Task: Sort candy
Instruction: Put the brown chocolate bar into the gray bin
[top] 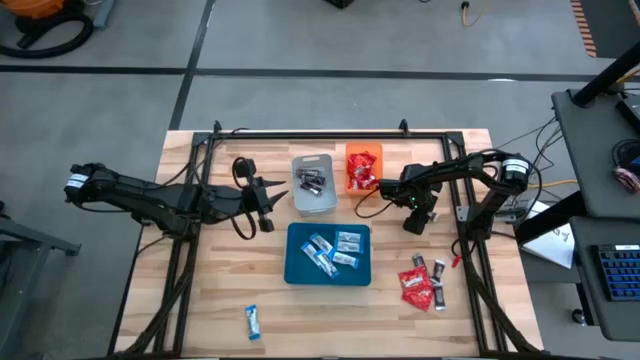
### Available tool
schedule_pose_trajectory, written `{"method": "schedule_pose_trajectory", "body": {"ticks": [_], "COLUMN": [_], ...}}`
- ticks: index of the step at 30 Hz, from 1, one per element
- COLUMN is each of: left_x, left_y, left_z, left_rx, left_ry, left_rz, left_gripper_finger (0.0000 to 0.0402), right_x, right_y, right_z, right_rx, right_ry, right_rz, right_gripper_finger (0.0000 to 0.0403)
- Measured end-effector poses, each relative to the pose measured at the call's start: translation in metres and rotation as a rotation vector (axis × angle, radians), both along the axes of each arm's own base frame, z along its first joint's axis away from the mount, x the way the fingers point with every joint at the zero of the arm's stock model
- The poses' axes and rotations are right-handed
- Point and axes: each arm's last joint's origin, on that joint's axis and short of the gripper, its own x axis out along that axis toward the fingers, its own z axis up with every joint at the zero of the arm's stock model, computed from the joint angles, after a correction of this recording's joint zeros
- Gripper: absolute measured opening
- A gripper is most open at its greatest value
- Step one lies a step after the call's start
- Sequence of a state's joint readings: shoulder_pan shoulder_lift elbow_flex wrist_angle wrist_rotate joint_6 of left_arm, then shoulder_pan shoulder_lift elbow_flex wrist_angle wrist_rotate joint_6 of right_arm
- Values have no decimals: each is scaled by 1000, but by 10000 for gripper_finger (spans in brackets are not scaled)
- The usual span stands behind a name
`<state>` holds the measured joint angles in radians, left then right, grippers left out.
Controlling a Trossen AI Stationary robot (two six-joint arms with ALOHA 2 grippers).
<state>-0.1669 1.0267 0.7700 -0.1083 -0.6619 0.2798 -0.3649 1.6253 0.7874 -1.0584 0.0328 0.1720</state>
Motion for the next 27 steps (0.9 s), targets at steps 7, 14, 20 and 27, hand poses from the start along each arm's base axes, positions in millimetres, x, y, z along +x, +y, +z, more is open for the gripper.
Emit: {"method": "schedule_pose_trajectory", "body": {"ticks": [7,14,20,27], "left_x": [2,2,-2,-9], "left_y": [1,2,2,3], "left_z": [-2,-4,-12,-25], "left_rx": [-37,-81,-172,-283], "left_ry": [14,11,54,130], "left_rz": [-77,-59,-12,67], "left_gripper_finger": [93,93,93,93], "right_x": [7,11,24,46], "right_y": [-2,-3,-3,-8], "right_z": [9,35,70,111], "right_rx": [16,26,95,53], "right_ry": [-65,-129,-384,-818], "right_rz": [9,11,15,130], "right_gripper_finger": [19,9,9,9]}}
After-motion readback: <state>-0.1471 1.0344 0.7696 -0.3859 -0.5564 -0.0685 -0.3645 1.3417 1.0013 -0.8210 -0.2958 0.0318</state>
